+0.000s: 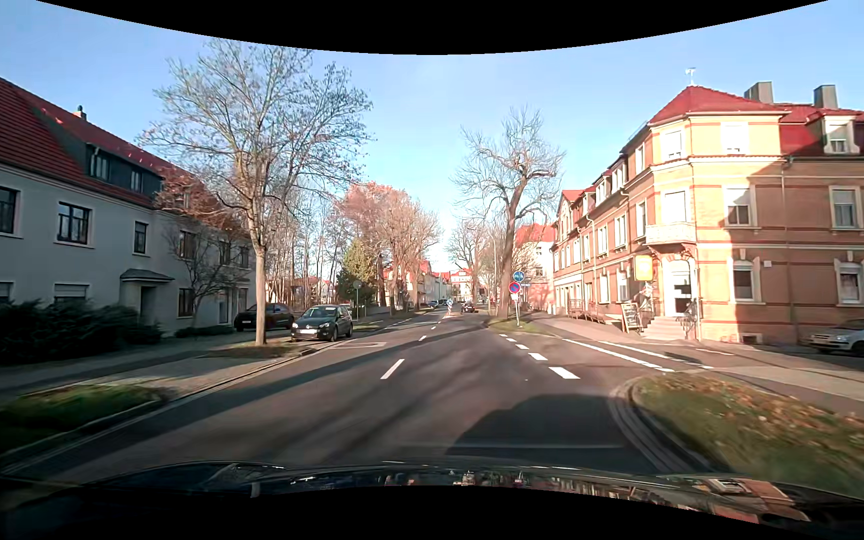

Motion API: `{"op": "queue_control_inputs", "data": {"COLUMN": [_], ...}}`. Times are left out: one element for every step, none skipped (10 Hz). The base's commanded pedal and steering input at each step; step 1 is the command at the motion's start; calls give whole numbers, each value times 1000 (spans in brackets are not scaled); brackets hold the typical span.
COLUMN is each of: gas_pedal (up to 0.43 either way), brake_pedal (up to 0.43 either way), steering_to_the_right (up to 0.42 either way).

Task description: Follow the waypoints while adhering to traffic rules and regulations

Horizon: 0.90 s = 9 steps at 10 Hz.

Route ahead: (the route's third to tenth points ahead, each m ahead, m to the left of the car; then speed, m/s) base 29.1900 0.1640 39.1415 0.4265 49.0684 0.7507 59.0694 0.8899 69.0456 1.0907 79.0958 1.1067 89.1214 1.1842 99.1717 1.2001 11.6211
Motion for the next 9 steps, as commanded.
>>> {"op": "queue_control_inputs", "data": {"gas_pedal": [98, 98, 98, 98, 98, 98, 98, 98, 98], "brake_pedal": [0, 0, 0, 0, 0, 0, 0, 0, 0], "steering_to_the_right": [-3, -3, -3, -3, -3, -3, -3, -3, -3]}}
